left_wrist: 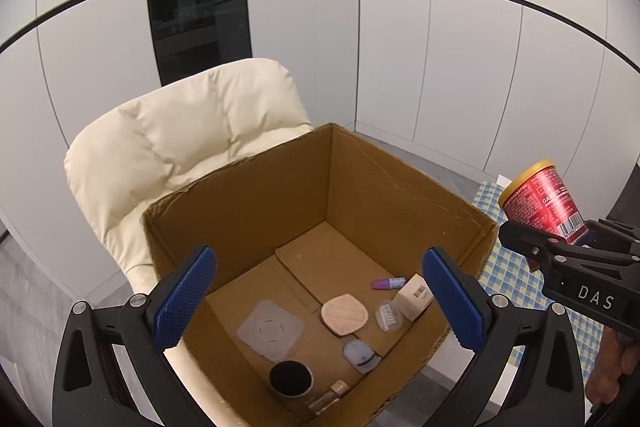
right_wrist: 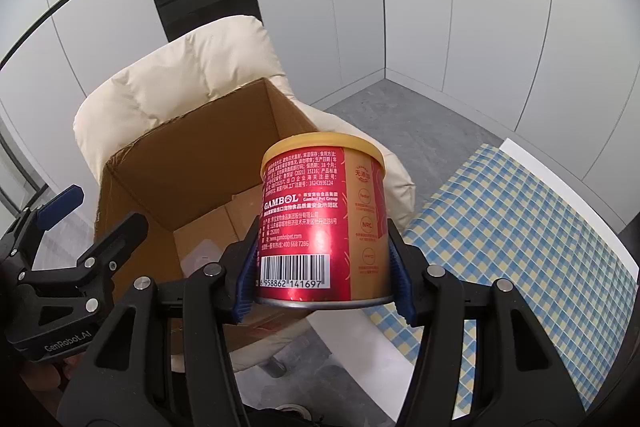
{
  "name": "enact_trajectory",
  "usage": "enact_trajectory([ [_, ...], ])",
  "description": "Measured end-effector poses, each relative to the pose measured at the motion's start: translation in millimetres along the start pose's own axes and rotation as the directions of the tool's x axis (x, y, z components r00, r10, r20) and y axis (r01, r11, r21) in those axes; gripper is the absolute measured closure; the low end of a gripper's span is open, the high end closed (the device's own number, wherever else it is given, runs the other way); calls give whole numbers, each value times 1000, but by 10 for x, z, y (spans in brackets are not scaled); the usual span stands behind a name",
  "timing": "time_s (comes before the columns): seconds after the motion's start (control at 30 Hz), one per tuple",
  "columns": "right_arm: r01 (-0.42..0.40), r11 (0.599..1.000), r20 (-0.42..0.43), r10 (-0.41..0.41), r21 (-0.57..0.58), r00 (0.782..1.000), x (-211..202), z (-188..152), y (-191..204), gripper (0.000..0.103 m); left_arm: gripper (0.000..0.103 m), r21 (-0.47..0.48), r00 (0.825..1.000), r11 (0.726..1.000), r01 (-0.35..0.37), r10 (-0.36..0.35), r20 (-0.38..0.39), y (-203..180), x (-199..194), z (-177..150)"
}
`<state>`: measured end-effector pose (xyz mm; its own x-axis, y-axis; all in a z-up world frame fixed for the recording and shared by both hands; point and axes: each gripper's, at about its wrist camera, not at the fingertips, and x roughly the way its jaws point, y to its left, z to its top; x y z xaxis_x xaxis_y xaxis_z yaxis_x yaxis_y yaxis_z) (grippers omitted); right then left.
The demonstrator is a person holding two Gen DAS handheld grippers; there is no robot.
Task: Organize objects
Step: 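Lower the red can into the box and open the right tool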
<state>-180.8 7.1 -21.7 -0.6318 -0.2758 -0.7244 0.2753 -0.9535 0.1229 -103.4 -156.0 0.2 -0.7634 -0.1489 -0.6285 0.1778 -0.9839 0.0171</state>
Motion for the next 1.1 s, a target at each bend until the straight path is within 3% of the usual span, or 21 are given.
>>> enact_trajectory([
  [0.97,-54,995,-23,52,-88,998,192,74,594,46,0,-72,998,996,-59,58,-18,566,-81,-82],
  [1.1,-48,995,-22,46,-83,999,188,74,586,35,0,-72,998,996,-58,57,-21,561,-77,-88],
])
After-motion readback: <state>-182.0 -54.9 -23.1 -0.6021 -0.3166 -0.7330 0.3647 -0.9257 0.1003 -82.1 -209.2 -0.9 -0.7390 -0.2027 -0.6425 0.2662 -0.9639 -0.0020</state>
